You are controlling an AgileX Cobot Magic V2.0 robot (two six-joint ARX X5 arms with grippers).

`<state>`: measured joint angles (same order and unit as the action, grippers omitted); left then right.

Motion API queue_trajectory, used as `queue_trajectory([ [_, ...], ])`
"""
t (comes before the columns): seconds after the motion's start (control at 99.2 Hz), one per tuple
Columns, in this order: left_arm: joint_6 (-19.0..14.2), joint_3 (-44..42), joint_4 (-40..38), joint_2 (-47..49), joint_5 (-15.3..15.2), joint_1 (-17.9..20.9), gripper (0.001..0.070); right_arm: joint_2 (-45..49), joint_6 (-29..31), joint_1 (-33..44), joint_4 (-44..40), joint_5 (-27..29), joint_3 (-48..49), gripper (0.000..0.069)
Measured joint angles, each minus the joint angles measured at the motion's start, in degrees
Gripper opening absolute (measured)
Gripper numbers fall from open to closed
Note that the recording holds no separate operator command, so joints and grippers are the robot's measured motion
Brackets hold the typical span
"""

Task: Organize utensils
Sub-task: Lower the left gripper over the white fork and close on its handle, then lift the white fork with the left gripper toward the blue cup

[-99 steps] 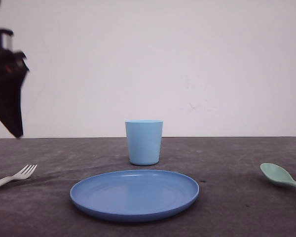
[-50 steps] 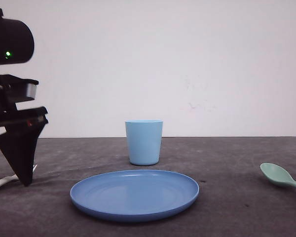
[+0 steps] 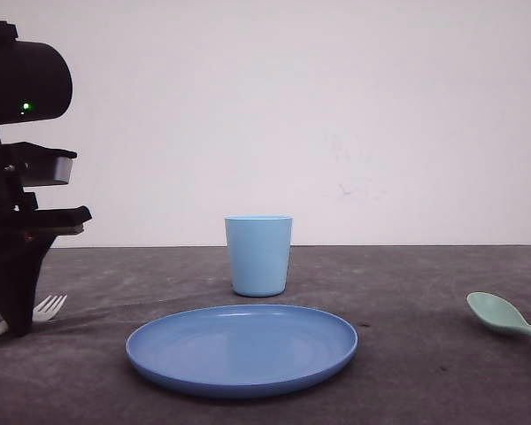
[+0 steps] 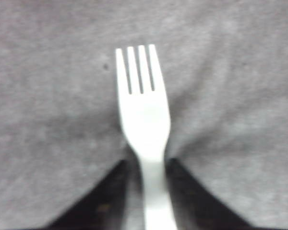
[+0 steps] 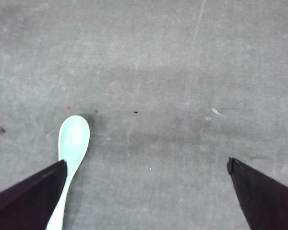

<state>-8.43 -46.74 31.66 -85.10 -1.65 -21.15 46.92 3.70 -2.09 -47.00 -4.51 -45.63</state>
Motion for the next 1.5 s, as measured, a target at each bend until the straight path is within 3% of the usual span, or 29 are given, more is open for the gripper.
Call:
queue_trajectory([
  [0.111,-0.04,-0.02,-0.11,0.0,0.26,-0.15,0.0039,0.0,0.0,0.0,0.0,0.0,0.02,0.068],
  [0.504,0.0,-0.63,0.92,1.97,0.35,-0.15,0.0038,0.0,0.0,0.0,0.0,0.0,0.02,0.068],
  [0.807,0.04,-12.11,-4.33,11.87,0.5,-1.95,0.0038,0.0,0.0,0.0,0.02,0.0,0.02,0.068],
  [0.887,0.04,-14.21,-7.72,12.72,0.96,-2.71,0.0038,0.0,0.0,0.0,0.07,0.0,0.0,0.068],
  [1.139,0.04,-15.63,-26.23,12.59,7.48,-5.6,0.0038,0.0,0.0,0.0,0.09,0.0,0.02,0.068],
  [1.502,4.44,-15.63,-47.65,1.9,7.87,-9.79,0.0038,0.0,0.0,0.0,0.48,0.0,0.02,0.068],
])
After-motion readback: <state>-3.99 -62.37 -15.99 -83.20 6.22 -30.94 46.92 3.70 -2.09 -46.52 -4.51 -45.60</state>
